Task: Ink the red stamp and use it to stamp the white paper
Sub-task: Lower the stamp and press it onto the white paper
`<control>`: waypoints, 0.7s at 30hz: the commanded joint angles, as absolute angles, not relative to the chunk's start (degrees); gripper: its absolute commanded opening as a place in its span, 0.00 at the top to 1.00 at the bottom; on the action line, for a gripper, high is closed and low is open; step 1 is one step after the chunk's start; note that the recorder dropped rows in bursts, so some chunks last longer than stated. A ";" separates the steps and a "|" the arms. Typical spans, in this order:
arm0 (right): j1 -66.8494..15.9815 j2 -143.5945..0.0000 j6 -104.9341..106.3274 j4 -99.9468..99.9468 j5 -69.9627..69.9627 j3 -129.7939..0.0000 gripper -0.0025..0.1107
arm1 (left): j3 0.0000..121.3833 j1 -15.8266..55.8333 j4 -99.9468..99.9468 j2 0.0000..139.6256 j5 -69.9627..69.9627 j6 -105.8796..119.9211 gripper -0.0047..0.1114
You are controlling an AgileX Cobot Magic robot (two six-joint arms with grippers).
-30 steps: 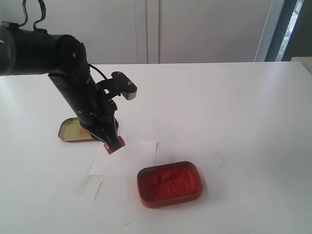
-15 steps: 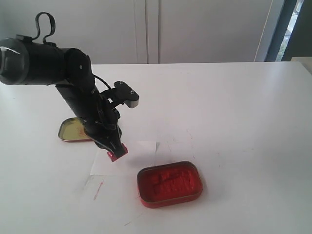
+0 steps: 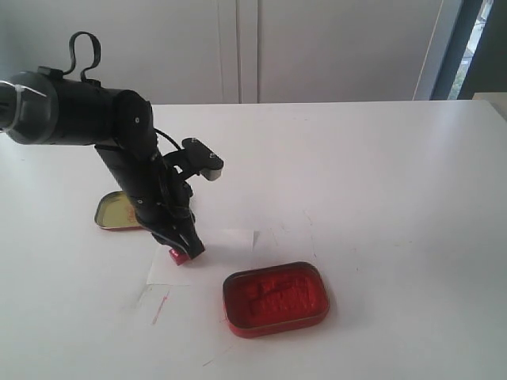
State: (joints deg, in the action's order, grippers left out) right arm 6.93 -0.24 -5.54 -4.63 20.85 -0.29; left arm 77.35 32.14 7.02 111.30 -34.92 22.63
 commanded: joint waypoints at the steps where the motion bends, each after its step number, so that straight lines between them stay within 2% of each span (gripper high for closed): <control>1: 6.82 0.00 -5.89 -4.50 19.99 0.00 0.98 | 77.29 32.08 6.93 111.40 -37.13 21.36 0.96; 21: 6.82 0.00 -5.89 -4.50 19.99 0.00 0.98 | 77.29 32.08 5.50 113.02 -37.15 20.28 0.96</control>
State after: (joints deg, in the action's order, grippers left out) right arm 6.93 -0.24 -5.54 -4.63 20.85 -0.29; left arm 77.35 32.14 5.06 111.78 -35.86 20.64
